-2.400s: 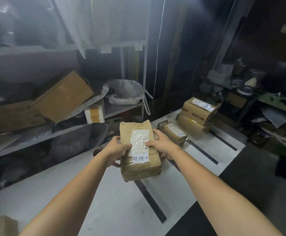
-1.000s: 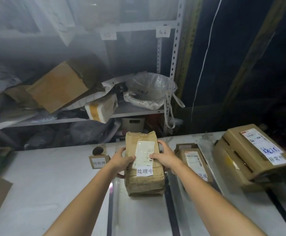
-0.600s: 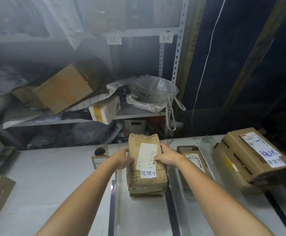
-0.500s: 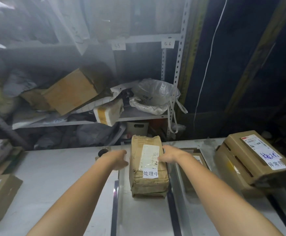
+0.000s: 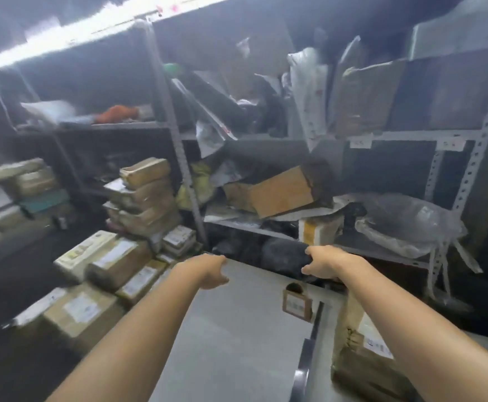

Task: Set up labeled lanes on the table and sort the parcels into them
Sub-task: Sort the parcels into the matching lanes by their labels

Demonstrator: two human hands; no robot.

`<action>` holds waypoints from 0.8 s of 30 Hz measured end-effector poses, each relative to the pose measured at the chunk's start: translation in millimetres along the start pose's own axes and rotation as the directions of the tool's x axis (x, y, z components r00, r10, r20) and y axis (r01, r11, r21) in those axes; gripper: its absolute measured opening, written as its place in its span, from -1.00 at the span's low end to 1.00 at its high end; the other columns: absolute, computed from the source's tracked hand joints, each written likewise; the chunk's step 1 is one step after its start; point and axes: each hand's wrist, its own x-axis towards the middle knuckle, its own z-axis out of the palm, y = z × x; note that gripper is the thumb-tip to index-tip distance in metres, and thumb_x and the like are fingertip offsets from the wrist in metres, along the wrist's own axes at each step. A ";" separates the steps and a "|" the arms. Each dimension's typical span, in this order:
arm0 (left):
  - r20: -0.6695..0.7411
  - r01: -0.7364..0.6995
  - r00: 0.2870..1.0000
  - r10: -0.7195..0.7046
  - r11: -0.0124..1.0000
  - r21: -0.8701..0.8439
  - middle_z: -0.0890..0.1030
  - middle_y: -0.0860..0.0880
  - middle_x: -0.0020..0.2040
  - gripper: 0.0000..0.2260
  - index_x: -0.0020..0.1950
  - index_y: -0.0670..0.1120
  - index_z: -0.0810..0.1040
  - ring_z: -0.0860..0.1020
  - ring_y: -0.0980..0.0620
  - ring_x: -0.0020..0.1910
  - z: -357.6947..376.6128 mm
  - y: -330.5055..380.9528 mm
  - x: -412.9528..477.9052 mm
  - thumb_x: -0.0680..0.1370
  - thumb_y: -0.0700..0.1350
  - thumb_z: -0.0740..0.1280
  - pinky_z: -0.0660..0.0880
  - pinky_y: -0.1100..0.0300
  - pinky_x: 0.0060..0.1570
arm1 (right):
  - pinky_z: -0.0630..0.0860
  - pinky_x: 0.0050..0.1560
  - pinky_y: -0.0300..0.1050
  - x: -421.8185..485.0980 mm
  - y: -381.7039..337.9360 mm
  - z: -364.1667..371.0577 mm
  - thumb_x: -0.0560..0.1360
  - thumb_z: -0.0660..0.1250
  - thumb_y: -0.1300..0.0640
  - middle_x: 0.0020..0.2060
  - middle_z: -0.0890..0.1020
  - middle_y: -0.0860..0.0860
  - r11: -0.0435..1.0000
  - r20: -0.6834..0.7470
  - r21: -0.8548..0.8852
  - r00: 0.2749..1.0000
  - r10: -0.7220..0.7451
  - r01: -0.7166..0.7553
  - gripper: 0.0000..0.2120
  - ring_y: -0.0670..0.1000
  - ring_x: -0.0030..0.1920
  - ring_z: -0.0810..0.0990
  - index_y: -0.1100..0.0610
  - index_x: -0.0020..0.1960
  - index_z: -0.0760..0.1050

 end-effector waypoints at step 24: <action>0.007 0.329 0.943 -0.332 0.929 -0.172 0.42 -0.04 0.45 -0.43 0.55 0.16 0.25 0.46 -0.10 0.34 -25.5 -511.6 -20.4 0.55 0.11 0.30 0.45 0.02 0.27 | 0.46 0.29 -0.01 140.0 -508.9 2.8 0.55 0.33 -0.11 0.40 0.48 0.04 0.955 -0.039 -0.078 0.957 -0.289 0.285 -0.45 0.10 0.34 0.48 0.07 0.48 0.36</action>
